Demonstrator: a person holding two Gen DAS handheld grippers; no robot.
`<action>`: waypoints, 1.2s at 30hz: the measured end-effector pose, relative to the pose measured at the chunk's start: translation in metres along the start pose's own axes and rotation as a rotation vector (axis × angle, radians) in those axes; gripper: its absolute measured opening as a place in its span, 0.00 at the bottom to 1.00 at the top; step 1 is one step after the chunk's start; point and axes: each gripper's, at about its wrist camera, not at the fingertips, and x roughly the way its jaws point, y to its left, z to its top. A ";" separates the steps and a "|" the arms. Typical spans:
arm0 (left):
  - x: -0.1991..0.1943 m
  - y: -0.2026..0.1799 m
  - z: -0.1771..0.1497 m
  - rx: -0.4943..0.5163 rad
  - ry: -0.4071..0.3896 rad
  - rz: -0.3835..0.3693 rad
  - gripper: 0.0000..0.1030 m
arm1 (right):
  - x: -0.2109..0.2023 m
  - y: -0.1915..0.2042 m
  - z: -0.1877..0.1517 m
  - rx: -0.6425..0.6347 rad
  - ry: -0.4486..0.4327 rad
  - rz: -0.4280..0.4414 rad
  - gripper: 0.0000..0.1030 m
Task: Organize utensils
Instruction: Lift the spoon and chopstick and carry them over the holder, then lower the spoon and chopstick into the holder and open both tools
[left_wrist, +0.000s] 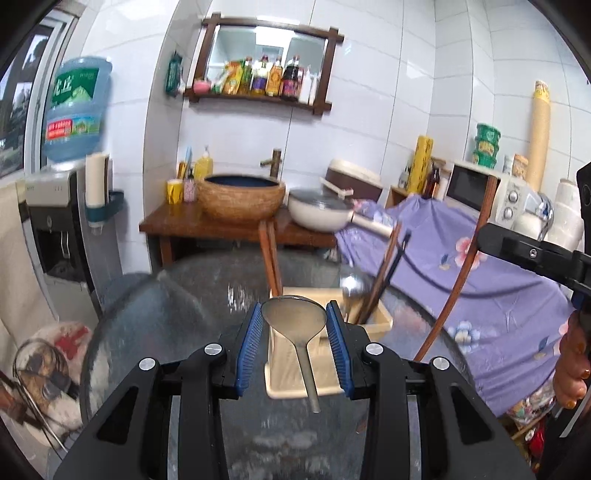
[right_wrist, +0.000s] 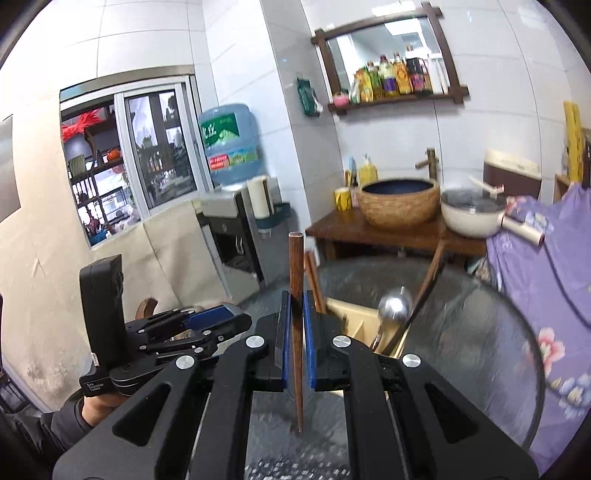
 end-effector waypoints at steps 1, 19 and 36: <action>-0.002 0.000 0.010 -0.002 -0.021 0.000 0.34 | -0.002 -0.001 0.008 0.001 -0.013 0.001 0.07; 0.062 -0.016 0.042 0.022 -0.067 0.040 0.34 | 0.044 -0.042 0.036 0.001 -0.119 -0.211 0.07; 0.116 -0.014 -0.018 0.083 0.078 0.088 0.34 | 0.088 -0.064 -0.028 0.066 -0.008 -0.228 0.07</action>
